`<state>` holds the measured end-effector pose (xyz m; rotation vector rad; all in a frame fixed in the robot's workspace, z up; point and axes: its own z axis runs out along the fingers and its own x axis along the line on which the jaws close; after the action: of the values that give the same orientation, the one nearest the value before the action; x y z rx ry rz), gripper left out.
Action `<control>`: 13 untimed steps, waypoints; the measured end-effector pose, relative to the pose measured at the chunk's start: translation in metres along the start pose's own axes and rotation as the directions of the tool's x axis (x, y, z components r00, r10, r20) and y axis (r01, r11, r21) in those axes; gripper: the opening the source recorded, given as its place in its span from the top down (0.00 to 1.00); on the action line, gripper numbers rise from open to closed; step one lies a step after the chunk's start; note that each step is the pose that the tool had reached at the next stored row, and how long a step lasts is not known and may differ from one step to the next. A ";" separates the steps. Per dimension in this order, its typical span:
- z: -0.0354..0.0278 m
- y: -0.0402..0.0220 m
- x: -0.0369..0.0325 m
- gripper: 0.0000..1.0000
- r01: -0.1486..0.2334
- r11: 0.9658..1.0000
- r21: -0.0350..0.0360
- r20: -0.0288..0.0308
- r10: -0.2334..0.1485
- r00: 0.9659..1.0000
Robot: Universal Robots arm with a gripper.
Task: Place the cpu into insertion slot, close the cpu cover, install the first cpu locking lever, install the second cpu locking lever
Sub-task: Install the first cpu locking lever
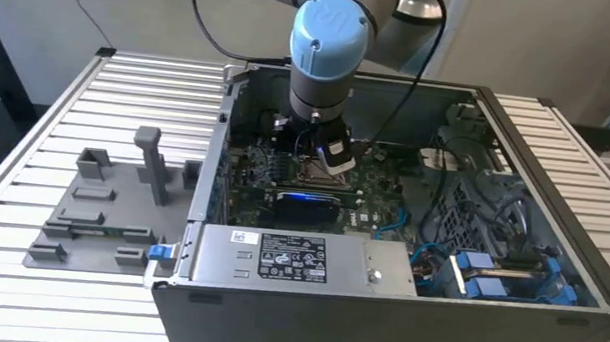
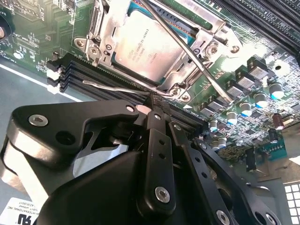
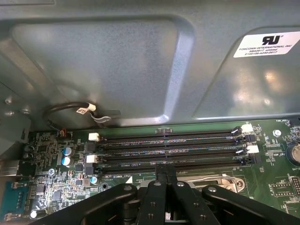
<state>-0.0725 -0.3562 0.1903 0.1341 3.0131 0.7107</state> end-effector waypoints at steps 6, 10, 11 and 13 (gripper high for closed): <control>0.0002 0.0001 -0.0001 0.89 0.000 1.000 0.000 0.000 0.000 1.000; 0.0006 0.0002 -0.0022 0.89 0.000 1.000 0.000 0.000 0.000 1.000; 0.0007 0.0003 -0.0033 0.89 0.000 1.000 0.000 0.000 0.000 1.000; 0.0009 0.0004 -0.0052 0.89 0.000 1.000 0.000 0.000 0.000 1.000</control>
<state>-0.0673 -0.3559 0.1899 0.1341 3.0132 0.7106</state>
